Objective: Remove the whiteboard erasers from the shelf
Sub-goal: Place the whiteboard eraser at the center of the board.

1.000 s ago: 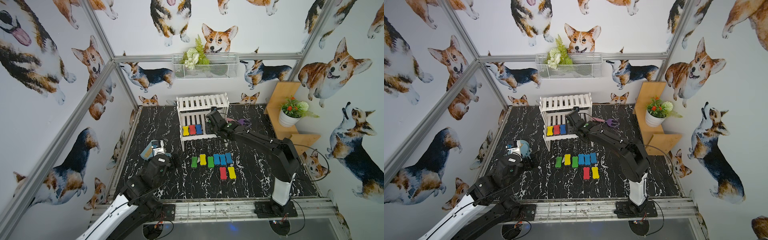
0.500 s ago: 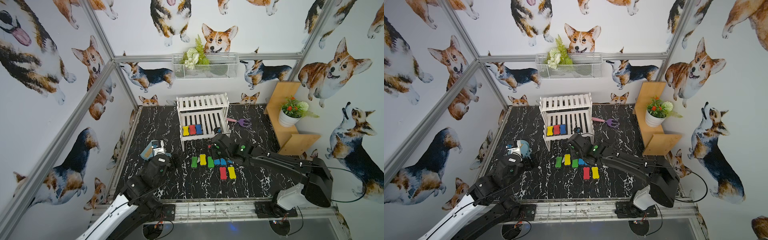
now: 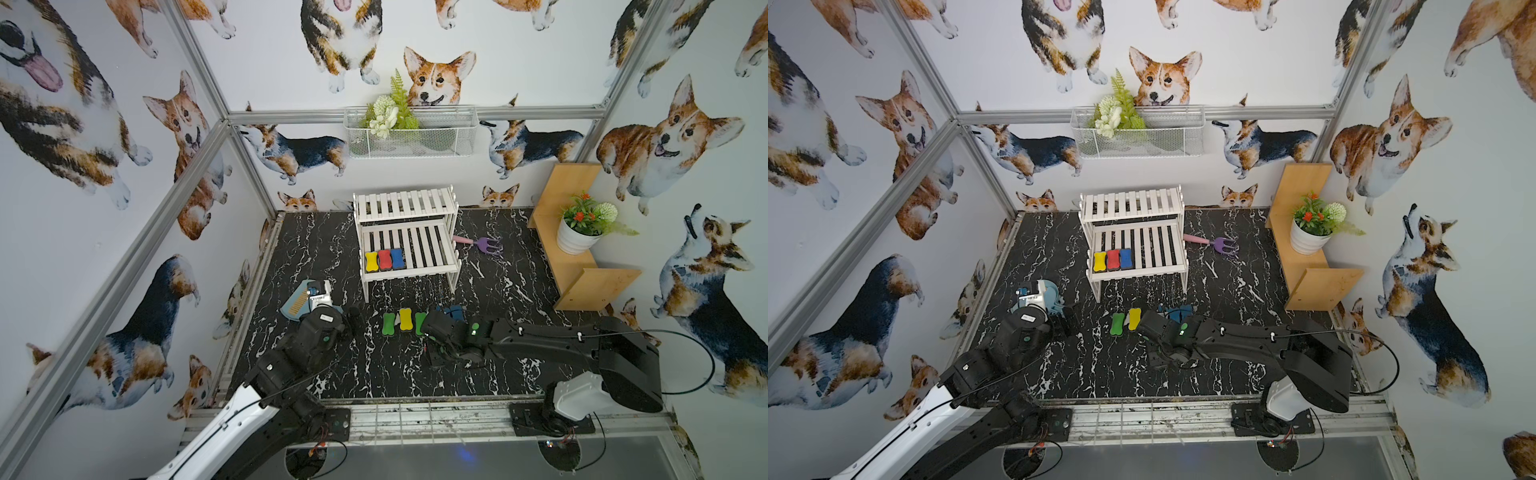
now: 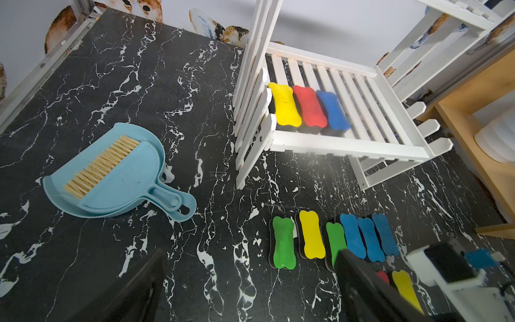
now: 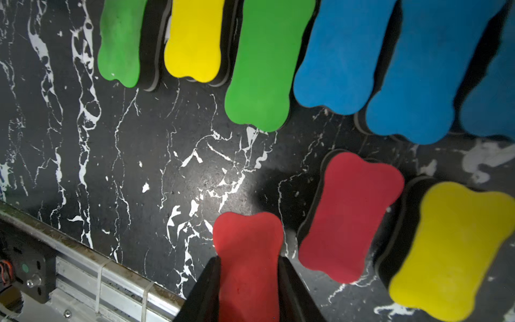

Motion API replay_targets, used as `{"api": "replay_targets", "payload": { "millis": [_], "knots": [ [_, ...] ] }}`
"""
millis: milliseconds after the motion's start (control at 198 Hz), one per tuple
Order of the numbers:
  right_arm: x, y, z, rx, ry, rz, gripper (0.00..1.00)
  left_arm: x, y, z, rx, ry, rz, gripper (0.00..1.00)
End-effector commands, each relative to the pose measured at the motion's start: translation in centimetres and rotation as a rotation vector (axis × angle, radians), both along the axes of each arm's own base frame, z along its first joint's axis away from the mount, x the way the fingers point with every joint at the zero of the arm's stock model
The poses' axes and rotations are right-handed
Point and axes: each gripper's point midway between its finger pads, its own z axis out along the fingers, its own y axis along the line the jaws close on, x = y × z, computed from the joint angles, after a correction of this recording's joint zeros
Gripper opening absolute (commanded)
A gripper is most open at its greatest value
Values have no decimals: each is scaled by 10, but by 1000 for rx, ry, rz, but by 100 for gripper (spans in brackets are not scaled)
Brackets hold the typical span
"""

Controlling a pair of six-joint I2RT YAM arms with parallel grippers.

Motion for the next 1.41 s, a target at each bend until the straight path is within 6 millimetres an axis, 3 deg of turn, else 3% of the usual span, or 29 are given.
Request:
{"api": "replay_targets", "payload": {
  "millis": [0,252,676,862,1009,1200,1281,1296,1402],
  "knots": [
    [12,6,1,15,-40,-49,35,2,-2,3,-7,-14,-7,99],
    [25,11,-6,-39,-80,-41,35,2,-4,0,-11,-10,-9,99],
    [48,-1,-18,-75,-115,-90,36,3,-6,-2,-19,-5,-15,99],
    [49,3,-17,-72,-119,-75,49,3,-8,-6,-20,9,-19,99],
    [55,6,3,-47,-180,-73,57,3,-9,-4,-22,8,-26,99],
    [66,10,61,73,-326,-64,55,6,-25,10,-42,-9,-100,99],
    [73,-3,78,75,-380,-89,54,11,-39,14,-51,-8,-153,99],
    [75,-7,80,76,-385,-96,53,14,-43,28,-69,-31,-162,99],
    [85,-34,90,89,-421,-175,51,27,-69,43,-91,-30,-235,96]
  ]
}}
